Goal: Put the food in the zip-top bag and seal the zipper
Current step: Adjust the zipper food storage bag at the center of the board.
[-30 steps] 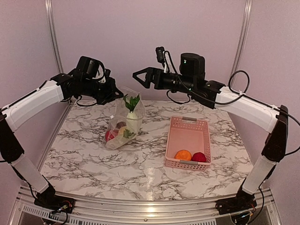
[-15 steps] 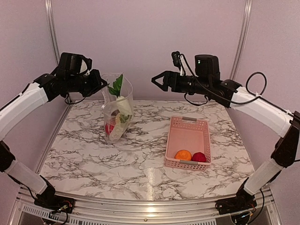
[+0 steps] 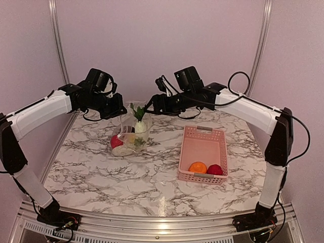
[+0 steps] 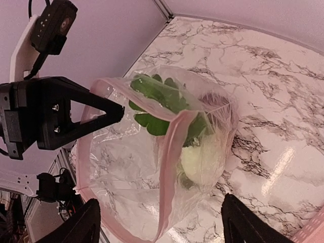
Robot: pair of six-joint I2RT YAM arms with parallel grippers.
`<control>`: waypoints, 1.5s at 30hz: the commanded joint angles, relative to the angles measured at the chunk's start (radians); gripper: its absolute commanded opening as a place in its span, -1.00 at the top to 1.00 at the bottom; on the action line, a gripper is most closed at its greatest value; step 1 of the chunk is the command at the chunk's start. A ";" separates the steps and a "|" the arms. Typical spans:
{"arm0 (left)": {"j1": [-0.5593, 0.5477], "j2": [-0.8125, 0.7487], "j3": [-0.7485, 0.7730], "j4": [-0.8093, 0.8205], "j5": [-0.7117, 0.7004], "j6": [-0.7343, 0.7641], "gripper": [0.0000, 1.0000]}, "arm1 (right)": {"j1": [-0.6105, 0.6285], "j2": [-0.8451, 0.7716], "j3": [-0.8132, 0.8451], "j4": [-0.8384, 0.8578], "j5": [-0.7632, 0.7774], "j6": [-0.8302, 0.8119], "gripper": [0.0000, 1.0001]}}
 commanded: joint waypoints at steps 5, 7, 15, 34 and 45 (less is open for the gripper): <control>0.000 -0.012 -0.002 0.008 0.032 0.011 1.00 | 0.036 0.067 0.113 -0.207 0.038 0.028 -0.31; -0.001 -0.010 0.006 0.011 0.043 0.011 1.00 | 0.037 0.082 0.129 -0.255 0.069 0.038 0.02; -0.016 0.007 0.147 -0.090 0.128 -0.019 1.00 | 0.045 0.180 0.516 -0.326 -0.070 0.062 1.00; -0.023 -0.080 0.162 -0.084 -0.161 0.045 1.00 | 0.005 0.104 0.442 -0.235 -0.121 0.126 0.96; -0.023 -0.014 0.083 -0.144 -0.079 0.093 1.00 | -0.024 0.007 0.258 -0.211 -0.115 0.104 -0.09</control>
